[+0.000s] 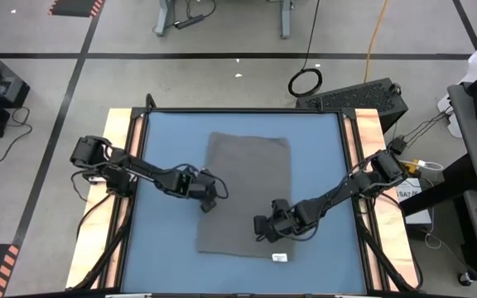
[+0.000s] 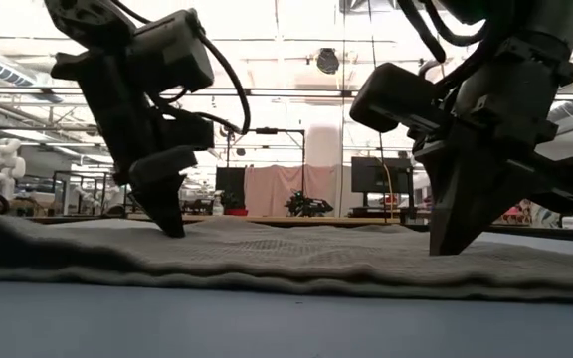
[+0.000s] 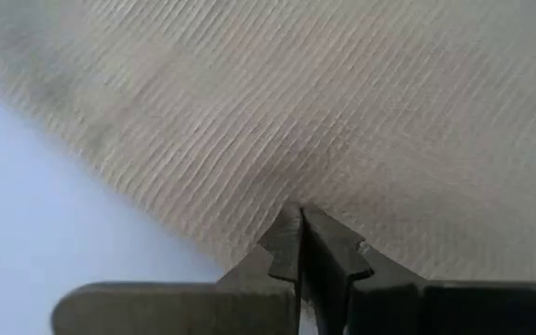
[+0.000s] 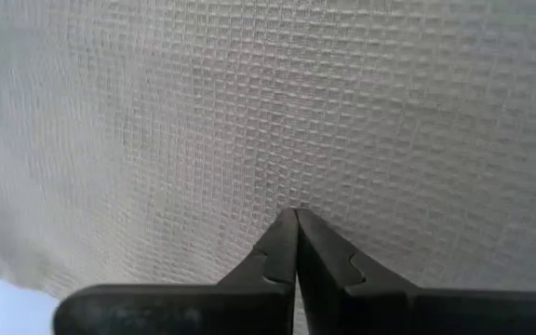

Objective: Roll towel
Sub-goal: Roll the gray towel

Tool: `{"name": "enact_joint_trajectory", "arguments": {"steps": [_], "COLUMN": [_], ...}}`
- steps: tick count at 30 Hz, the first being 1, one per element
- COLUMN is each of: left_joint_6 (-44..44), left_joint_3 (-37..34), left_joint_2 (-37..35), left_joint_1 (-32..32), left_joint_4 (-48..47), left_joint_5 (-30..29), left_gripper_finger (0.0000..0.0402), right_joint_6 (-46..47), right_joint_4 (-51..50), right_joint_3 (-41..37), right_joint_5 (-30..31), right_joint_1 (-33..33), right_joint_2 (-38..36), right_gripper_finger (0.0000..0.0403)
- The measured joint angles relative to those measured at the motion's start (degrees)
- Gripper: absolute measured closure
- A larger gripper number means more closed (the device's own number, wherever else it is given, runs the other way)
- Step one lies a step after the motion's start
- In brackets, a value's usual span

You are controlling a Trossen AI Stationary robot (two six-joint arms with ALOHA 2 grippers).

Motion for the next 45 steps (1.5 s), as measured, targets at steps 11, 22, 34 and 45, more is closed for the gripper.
{"name": "enact_joint_trajectory", "arguments": {"steps": [11, 22, 34, 45], "left_joint_6": [-0.2, -7.2, 5.3, 16.1], "left_joint_3": [1.4, 1.8, 1.8, 1.7], "left_joint_2": [-13.5, -21.0, -26.3, -26.9], "left_joint_1": [3.1, 0.6, 0.2, 1.3], "left_joint_4": [-6.3, -8.8, -4.6, -3.9], "left_joint_5": [1.8, 10.2, 16.8, 16.7], "left_gripper_finger": [0.0388, 0.0388, 0.0388, 0.0388], "right_joint_6": [-6.7, -16.6, -15.7, -11.7], "right_joint_4": [-3.3, -16.9, -23.7, -18.1], "right_joint_3": [0.0, 0.0, 0.1, 0.0], "right_joint_5": [1.7, 2.3, 0.6, 3.7], "right_joint_1": [-1.8, -3.3, -4.4, -3.2], "right_joint_2": [-4.6, -16.6, -26.9, -23.8], "right_gripper_finger": [0.0403, 0.0403, 0.0395, 0.0395]}}
